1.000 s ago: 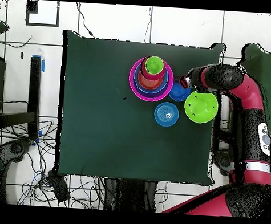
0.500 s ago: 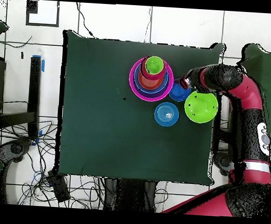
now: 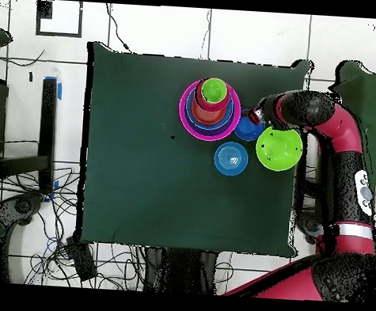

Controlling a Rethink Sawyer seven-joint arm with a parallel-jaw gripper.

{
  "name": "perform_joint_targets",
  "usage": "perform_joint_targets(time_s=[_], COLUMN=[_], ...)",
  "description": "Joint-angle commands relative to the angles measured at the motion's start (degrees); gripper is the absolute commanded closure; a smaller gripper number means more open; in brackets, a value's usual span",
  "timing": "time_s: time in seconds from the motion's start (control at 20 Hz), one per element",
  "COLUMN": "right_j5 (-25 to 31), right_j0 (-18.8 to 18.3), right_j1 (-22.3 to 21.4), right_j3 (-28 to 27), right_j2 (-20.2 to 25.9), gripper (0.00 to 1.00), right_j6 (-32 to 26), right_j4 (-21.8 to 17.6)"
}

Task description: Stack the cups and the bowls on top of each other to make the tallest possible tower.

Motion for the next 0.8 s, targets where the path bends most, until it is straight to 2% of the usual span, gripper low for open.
perform_joint_targets(time_s=[0.05, 0.8], right_j5=[-3.63, -3.78], right_j0=[1.14, 0.44], right_j1=[4.30, 5.06], right_j3=[1.04, 1.65], right_j2=[-3.18, -3.63], gripper=[0.00, 0.00], right_j6=[-16.86, -17.02], right_j4=[-5.14, -6.05])
